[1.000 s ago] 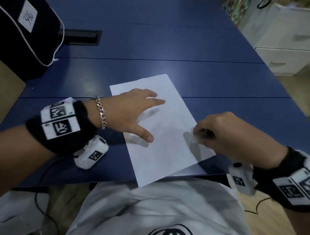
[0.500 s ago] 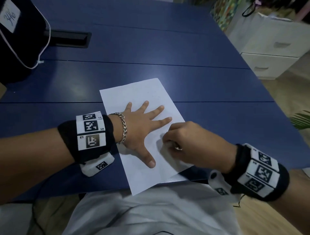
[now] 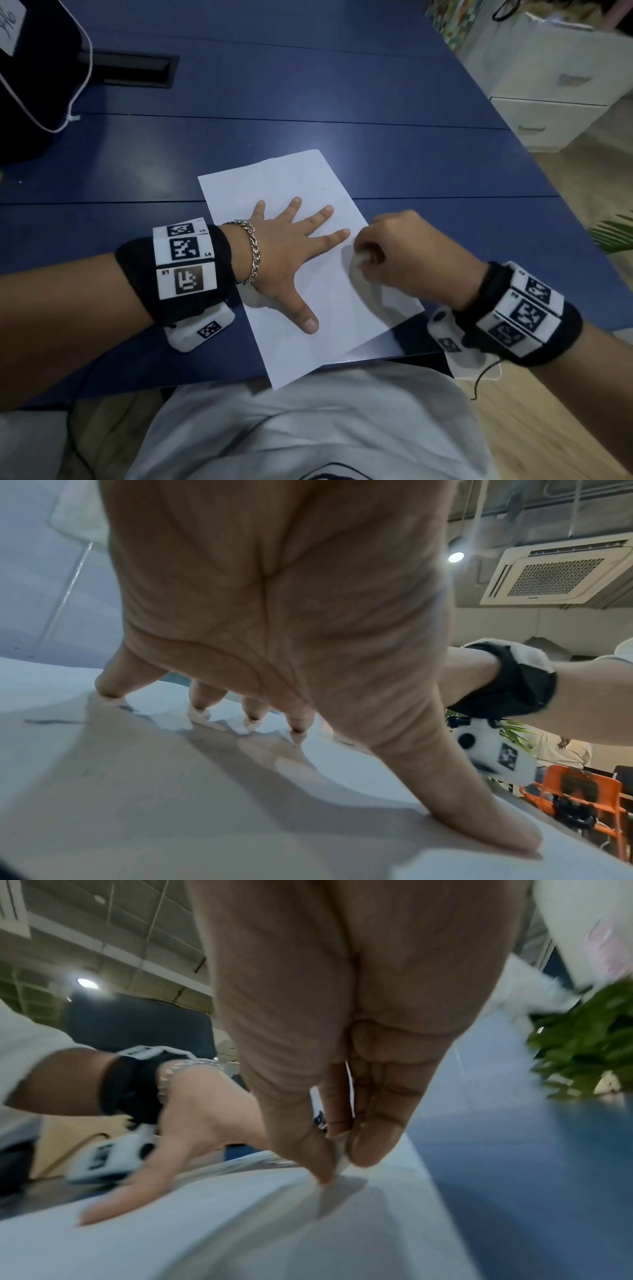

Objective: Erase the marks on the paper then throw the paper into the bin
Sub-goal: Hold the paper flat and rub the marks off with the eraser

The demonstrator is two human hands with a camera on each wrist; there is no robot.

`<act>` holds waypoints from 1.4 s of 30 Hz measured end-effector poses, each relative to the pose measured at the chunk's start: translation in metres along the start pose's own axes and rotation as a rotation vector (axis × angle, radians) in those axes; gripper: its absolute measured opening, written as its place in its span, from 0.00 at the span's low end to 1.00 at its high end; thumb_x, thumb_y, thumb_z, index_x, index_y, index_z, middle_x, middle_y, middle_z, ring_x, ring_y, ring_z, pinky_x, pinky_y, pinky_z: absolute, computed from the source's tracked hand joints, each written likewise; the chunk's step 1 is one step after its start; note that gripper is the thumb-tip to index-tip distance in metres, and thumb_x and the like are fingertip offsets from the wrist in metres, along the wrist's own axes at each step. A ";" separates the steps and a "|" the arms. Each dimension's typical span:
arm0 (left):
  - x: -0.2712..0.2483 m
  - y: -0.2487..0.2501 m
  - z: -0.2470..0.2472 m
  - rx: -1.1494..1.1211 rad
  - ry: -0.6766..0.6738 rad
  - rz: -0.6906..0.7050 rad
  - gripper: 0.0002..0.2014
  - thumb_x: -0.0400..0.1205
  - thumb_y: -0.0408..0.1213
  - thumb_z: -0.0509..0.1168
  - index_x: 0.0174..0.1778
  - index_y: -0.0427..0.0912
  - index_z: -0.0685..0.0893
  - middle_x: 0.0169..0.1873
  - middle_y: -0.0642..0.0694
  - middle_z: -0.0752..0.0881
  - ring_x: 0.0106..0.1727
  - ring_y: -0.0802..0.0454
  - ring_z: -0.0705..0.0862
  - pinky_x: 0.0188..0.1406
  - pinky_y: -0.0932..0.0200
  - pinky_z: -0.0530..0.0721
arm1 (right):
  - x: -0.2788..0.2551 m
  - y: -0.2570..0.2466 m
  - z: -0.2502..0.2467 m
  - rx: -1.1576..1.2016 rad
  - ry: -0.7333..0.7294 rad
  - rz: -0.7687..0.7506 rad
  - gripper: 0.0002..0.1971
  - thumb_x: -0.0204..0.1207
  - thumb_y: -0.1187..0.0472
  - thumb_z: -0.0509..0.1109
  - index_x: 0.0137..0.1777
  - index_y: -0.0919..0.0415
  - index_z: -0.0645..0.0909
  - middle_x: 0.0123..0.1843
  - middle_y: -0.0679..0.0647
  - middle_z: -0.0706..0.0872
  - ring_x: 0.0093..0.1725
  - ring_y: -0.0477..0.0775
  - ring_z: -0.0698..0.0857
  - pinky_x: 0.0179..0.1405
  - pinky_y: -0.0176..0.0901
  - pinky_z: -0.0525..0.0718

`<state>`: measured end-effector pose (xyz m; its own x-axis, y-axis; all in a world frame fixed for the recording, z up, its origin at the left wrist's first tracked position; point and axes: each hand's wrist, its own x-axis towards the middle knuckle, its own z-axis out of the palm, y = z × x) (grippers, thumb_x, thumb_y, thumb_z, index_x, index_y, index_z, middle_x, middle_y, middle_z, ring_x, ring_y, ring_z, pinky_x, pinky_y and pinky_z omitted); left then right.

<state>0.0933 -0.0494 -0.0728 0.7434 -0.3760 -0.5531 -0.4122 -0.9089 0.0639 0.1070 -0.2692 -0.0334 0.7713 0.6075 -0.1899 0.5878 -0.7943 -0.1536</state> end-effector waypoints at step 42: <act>-0.094 -0.039 0.055 -0.204 0.094 -0.252 0.77 0.58 0.90 0.65 0.89 0.58 0.24 0.89 0.58 0.25 0.91 0.39 0.28 0.89 0.28 0.36 | -0.005 -0.007 -0.012 0.003 -0.221 -0.258 0.05 0.82 0.55 0.74 0.53 0.42 0.89 0.49 0.35 0.85 0.46 0.34 0.84 0.46 0.30 0.83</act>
<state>0.0104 0.0311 -0.0685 0.8578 -0.1412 -0.4942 -0.1026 -0.9892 0.1046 0.1014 -0.2668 -0.0198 0.5253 0.7757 -0.3497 0.7561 -0.6141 -0.2264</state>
